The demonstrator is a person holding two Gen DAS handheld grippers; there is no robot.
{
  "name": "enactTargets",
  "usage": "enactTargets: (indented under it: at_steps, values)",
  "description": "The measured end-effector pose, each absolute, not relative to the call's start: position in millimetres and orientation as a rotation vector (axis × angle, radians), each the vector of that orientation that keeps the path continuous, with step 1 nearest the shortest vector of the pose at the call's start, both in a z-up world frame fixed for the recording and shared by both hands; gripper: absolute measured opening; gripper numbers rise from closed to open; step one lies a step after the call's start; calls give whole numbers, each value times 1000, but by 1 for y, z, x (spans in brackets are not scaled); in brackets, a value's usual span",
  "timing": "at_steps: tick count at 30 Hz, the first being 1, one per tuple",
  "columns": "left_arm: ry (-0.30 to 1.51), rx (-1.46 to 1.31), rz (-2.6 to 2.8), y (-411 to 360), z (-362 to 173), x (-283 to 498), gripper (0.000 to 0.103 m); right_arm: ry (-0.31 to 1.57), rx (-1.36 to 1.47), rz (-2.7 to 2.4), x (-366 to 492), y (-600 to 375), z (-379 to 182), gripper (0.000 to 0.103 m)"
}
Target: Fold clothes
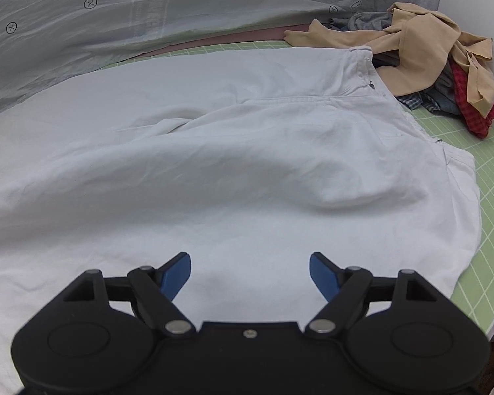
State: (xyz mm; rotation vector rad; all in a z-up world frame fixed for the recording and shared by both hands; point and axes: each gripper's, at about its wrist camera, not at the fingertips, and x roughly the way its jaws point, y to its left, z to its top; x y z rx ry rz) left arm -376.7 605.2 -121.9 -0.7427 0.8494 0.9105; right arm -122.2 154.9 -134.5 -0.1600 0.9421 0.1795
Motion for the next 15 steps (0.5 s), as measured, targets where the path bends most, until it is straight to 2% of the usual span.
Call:
enactTargets:
  at_steps: [7, 11, 15]
  values:
    - [960, -775, 926, 559, -142, -419, 46, 983, -176, 242, -131, 158, -146, 80]
    - [1013, -722, 900, 534, -146, -421, 53, 1032, -171, 273, -137, 154, -155, 81]
    - [1025, -684, 874, 516, -141, -406, 54, 1023, -166, 274, -139, 137, -150, 81]
